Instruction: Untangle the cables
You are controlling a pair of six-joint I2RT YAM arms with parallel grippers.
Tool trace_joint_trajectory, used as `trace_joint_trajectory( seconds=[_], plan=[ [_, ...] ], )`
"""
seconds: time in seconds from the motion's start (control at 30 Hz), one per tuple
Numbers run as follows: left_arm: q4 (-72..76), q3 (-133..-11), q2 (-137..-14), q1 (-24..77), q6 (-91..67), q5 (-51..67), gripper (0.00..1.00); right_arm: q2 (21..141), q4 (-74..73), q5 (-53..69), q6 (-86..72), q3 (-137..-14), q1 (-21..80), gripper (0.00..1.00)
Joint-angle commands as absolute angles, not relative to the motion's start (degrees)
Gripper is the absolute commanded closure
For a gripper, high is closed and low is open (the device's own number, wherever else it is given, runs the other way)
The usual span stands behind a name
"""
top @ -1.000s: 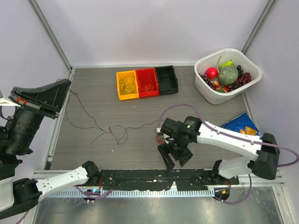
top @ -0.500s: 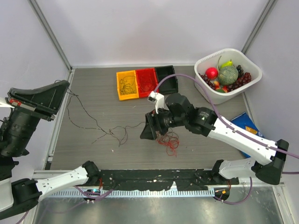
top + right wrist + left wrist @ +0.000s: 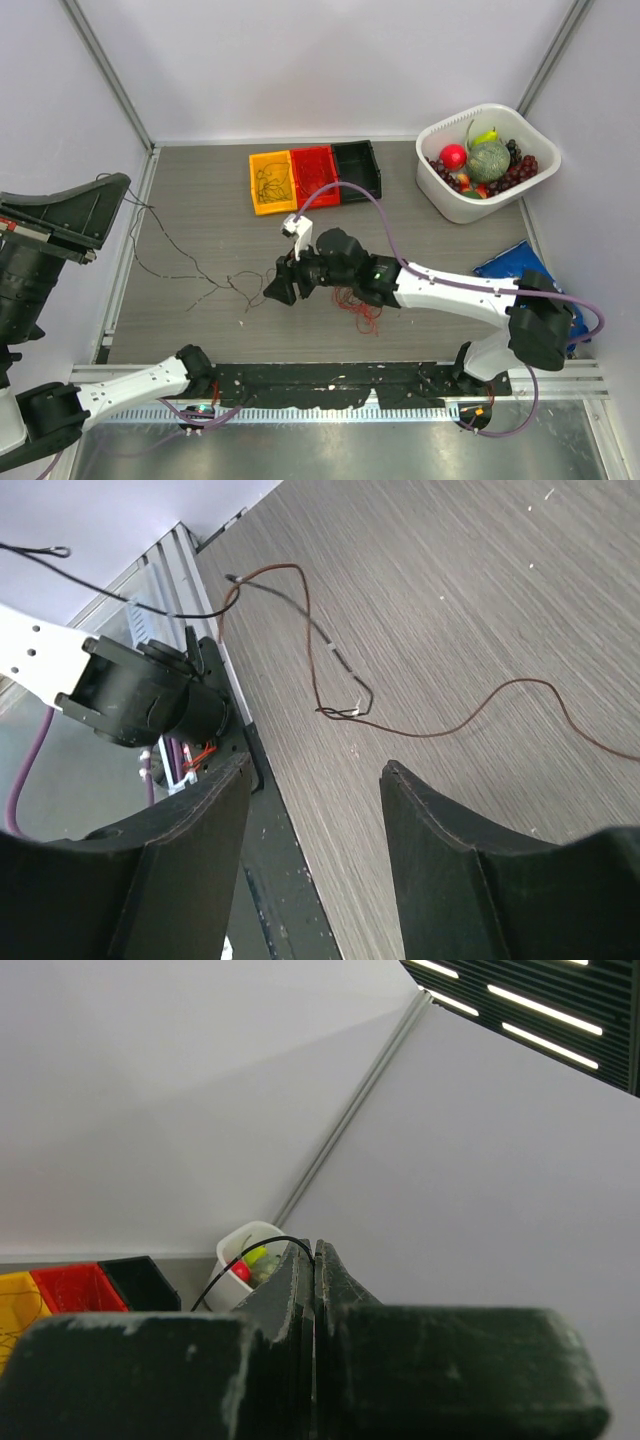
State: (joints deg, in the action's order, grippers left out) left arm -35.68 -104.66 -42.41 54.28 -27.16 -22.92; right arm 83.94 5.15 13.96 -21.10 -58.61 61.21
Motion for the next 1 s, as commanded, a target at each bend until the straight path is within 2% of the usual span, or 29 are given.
trace_joint_trajectory(
  seconds=[0.0, 0.1, 0.17, 0.27, 0.47, 0.7, 0.8, 0.87, 0.9, 0.97],
  plan=[
    [-35.9, -106.3, -44.0, 54.4, -27.3, -23.7, 1.00, 83.2, 11.2, 3.2, -20.0, -57.7, 64.4, 0.41],
    [-37.0, -108.5, -45.2, 54.4, -26.6, -24.0, 1.00, 81.7, 16.4, -3.0, -19.1, -50.8, 64.2, 0.41],
    [-37.4, -109.1, -45.3, 54.4, -26.5, -24.1, 1.00, 83.0, 15.7, -0.9, -23.4, -50.8, 61.2, 0.42],
    [-37.4, -109.0, -45.2, 54.3, -26.5, -24.3, 1.00, 88.7, 11.5, 8.6, -37.4, -53.7, 53.6, 0.45],
    [-35.9, -107.1, -44.9, 54.4, -26.1, -24.4, 1.00, 95.3, 14.4, 11.5, -53.9, -56.9, 53.3, 0.36],
    [-36.2, -107.3, -45.3, 54.4, -26.2, -23.6, 1.00, 109.4, 22.0, 15.1, -61.5, -62.8, 55.6, 0.38],
    [-36.5, -107.3, -44.9, 54.4, -26.4, -23.8, 1.00, 113.7, 27.1, 16.3, -63.2, -63.8, 56.2, 0.53],
    [-36.8, -107.7, -44.8, 54.4, -26.3, -24.0, 1.00, 115.4, 28.0, 16.3, -63.0, -64.2, 56.2, 0.59],
    [-37.6, -108.8, -45.0, 54.4, -26.4, -24.0, 1.00, 115.2, 27.8, 15.0, -62.1, -63.9, 55.9, 0.77],
    [-39.2, -111.2, -45.8, 54.4, -26.2, -24.0, 1.00, 113.0, 25.5, 13.4, -61.0, -61.8, 54.5, 0.99]
  ],
)
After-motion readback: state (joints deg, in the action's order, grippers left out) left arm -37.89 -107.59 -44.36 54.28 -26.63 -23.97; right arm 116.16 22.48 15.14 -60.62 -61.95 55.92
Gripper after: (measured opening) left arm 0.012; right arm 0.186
